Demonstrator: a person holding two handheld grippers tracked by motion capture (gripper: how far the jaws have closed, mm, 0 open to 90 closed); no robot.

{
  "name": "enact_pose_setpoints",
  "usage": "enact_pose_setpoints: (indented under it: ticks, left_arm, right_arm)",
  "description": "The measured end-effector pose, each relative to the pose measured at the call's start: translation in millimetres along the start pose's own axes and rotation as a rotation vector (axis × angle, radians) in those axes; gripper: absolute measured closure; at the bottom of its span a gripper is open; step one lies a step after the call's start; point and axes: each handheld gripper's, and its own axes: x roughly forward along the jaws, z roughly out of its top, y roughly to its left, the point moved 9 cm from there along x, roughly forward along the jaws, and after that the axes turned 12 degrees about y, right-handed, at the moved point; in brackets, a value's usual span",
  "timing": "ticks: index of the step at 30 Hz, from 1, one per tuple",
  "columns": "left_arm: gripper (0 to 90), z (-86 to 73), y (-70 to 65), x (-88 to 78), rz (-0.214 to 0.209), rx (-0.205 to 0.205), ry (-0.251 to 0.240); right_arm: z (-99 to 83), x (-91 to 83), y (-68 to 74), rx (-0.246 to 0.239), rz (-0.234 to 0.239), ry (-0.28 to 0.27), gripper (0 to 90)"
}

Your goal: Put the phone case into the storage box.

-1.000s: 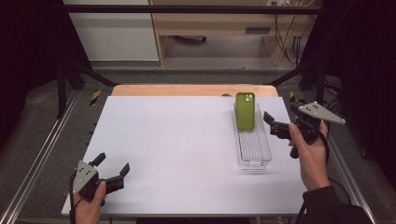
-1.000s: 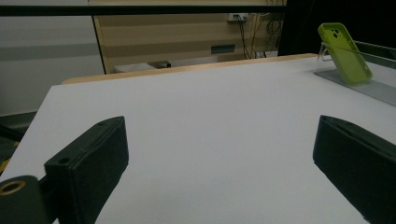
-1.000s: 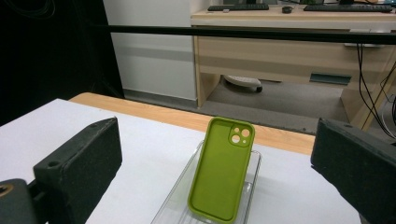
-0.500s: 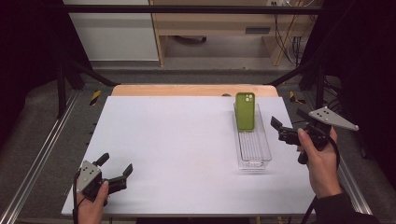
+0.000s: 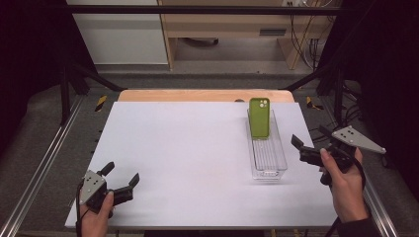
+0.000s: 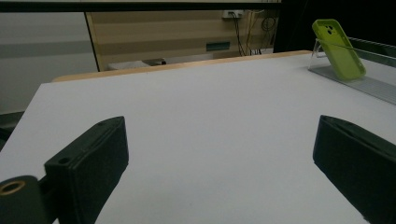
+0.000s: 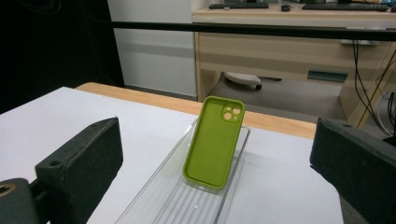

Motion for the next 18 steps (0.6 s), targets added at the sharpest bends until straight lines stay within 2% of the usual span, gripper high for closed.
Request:
enact_pose_setpoints:
  ticks: [18]
  left_arm:
    - [2.9, -0.3, 0.7, -0.8, -0.01, -0.021, -0.006]
  right_arm:
    - [-24.7, -11.3, 4.0, -0.045, -0.01, -0.083, 3.0]
